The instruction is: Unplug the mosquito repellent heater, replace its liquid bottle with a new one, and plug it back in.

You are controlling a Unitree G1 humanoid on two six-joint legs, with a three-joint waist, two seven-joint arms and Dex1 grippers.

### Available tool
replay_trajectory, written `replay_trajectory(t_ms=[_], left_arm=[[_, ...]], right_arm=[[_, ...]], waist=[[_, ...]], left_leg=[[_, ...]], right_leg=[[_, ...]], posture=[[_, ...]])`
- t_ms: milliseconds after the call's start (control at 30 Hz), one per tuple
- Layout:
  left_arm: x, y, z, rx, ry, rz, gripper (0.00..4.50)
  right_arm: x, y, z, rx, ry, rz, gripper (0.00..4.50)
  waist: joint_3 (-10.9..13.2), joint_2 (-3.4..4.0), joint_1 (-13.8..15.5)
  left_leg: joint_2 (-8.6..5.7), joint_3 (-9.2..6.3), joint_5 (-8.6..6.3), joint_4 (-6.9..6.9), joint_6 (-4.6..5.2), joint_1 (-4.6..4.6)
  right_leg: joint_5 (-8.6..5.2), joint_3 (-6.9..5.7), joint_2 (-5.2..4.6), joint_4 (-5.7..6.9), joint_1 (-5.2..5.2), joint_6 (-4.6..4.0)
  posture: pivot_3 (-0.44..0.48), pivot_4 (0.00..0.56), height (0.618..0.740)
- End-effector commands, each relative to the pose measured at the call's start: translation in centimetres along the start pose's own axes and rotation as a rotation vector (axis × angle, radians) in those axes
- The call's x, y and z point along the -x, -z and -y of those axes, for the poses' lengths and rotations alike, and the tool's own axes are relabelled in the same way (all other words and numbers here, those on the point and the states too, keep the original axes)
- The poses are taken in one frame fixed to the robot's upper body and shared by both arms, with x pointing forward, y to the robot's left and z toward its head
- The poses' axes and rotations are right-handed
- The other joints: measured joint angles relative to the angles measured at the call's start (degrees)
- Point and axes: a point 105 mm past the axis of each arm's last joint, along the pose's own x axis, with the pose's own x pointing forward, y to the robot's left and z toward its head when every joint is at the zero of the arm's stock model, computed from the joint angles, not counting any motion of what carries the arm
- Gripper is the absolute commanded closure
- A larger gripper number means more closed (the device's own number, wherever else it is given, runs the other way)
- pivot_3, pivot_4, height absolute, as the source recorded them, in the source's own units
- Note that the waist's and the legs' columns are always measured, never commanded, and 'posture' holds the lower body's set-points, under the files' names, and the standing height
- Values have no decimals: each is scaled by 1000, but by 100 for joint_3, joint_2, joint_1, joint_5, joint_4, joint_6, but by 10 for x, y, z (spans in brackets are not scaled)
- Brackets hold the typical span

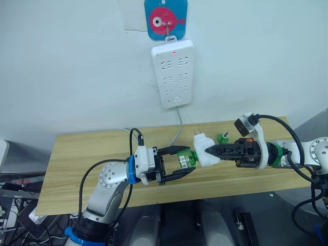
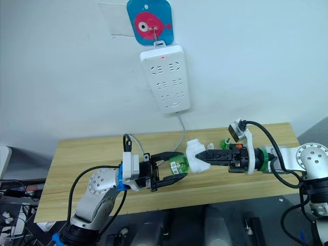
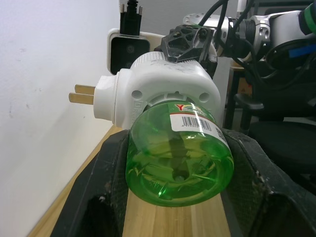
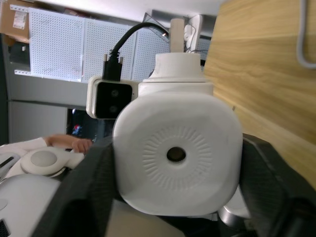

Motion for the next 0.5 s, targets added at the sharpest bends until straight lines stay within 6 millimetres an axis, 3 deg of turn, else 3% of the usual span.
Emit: replay_trajectory(t_ms=[33,500], left_arm=[[-6,-5,6,-10,28,22,2229],[-6,-5,-2,7,-22,23,2229]], right_arm=[[-6,6,-18,29,-89,-60,31],[-5,10,-17,13,-82,-78,31]], waist=[[0,0,-1],[0,0,-1]], left_leg=[[0,0,0,0,0,0],[0,-1,0,1,0,0]], right_leg=[[0,0,0,0,0,0],[0,0,0,1,0,0]], posture=[[-23,306,740],[-19,321,740]])
